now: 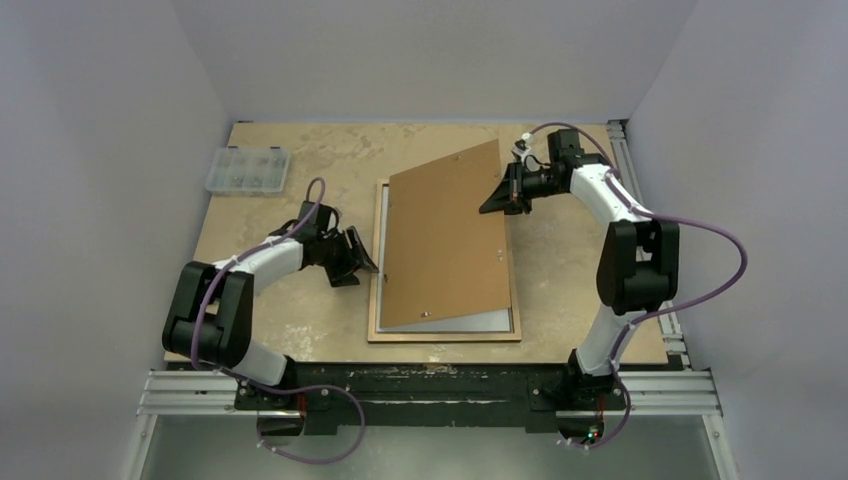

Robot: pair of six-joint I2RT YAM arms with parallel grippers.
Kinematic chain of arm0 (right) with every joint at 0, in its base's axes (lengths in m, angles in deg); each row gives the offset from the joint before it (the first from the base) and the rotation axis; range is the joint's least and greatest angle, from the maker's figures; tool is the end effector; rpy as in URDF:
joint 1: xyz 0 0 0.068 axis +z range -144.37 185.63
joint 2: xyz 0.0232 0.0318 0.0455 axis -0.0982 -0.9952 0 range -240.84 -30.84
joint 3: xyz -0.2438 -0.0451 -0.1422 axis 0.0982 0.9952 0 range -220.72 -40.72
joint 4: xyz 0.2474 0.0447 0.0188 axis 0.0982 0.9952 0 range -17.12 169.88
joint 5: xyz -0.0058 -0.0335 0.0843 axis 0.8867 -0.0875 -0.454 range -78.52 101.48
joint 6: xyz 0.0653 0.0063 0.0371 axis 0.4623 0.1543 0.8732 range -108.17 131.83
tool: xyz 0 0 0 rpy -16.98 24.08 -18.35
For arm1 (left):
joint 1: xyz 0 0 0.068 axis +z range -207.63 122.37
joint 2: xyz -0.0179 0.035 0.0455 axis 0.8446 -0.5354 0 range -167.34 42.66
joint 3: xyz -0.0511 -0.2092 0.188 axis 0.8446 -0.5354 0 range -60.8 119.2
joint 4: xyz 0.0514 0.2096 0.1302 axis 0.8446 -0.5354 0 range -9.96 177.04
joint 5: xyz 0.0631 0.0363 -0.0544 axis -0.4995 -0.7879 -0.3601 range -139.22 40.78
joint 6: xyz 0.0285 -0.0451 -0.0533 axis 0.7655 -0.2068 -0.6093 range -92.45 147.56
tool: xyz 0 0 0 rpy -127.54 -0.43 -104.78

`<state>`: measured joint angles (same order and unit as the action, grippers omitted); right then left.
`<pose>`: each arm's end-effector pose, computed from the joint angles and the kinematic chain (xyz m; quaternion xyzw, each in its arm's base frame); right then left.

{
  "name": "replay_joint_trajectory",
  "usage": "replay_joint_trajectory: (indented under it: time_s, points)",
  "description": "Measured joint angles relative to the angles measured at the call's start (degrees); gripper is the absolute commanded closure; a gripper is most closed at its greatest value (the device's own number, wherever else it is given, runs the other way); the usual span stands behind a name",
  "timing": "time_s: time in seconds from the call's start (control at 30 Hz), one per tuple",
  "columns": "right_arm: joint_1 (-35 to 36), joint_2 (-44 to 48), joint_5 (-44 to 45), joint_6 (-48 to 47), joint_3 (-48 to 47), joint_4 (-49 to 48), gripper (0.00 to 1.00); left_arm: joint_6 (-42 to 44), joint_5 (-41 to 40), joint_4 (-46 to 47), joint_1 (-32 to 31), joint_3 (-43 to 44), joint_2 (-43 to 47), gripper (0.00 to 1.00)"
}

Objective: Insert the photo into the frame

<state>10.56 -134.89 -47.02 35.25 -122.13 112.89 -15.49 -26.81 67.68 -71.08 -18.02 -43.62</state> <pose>0.3705 0.0863 0.2523 0.0222 0.8553 0.5108 0.0838 0.2611 -0.0875 0.1541 -0.1994 0.9336 -0.2754 0.1134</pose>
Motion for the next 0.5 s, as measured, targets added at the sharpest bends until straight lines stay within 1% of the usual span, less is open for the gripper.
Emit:
replay_joint_trajectory:
  time_s: [0.17, 0.37, 0.5]
  points:
    - [0.0, -1.5, -0.2, -1.7, -1.5, 2.1, 1.0, 0.9, -0.1, -0.3, 0.7, 0.5, -1.1, 0.56]
    - [0.2, -3.3, 0.3, -3.4, -1.6, 3.8, 1.0, 2.0, 0.2, -0.5, 0.7, 3.3, -4.6, 0.58]
    - [0.9, -4.5, 0.8, -4.1, -1.6, 4.0, 1.0, 2.2, 0.4, -0.5, 0.7, 4.3, -5.7, 0.64]
